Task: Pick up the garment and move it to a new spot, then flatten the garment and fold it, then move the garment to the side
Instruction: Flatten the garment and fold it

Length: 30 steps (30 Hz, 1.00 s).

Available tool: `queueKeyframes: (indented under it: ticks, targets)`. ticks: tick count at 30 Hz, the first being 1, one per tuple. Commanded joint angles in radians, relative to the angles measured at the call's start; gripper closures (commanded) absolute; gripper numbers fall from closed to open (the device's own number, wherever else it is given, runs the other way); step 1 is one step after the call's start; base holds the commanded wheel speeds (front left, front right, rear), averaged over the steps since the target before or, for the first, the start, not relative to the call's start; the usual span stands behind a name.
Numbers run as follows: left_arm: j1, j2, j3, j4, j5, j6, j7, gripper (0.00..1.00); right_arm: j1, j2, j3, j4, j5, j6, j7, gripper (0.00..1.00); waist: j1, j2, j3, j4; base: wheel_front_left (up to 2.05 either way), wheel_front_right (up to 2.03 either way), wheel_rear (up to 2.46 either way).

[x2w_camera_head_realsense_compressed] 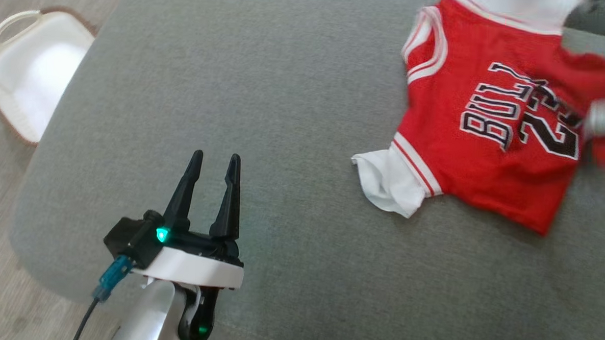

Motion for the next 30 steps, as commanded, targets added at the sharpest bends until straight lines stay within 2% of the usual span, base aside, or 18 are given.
queueKeyframes:
  ticks: [1, 5, 9, 18, 30]
  targets:
    - [-0.037, 0.003, 0.038, -0.027, 0.001, 0.001, -0.008, 0.0, -0.005, 0.02, -0.002, -0.022, -0.002, 0.007, -0.012, 0.0, 0.0, 0.0, -0.01, -0.017, 0.0, 0.0, 0.0]
    - [-0.038, 0.003, 0.053, -0.029, 0.01, 0.002, -0.008, 0.0, 0.043, 0.061, -0.01, 0.001, 0.01, 0.007, -0.037, 0.0, 0.0, 0.0, -0.036, -0.062, 0.0, 0.0, 0.0]
    - [-0.027, 0.003, 0.071, -0.031, 0.029, 0.001, -0.008, 0.0, 0.113, 0.1, -0.029, -0.043, 0.056, 0.007, -0.048, 0.0, 0.0, 0.0, -0.071, -0.113, 0.0, 0.0, 0.0]
    - [0.033, 0.003, 0.129, -0.044, 0.064, -0.001, -0.008, 0.0, 0.493, 0.162, -0.069, -0.402, 0.172, 0.007, -0.049, 0.0, 0.0, 0.0, -0.17, -0.233, 0.0, 0.0, 0.0]
    - [0.096, 0.003, 0.152, -0.053, 0.081, -0.003, -0.008, 0.0, 1.03, 0.237, -0.165, -0.78, 0.203, 0.007, -0.049, 0.0, 0.0, 0.0, -0.24, -0.34, 0.0, 0.0, 0.0]
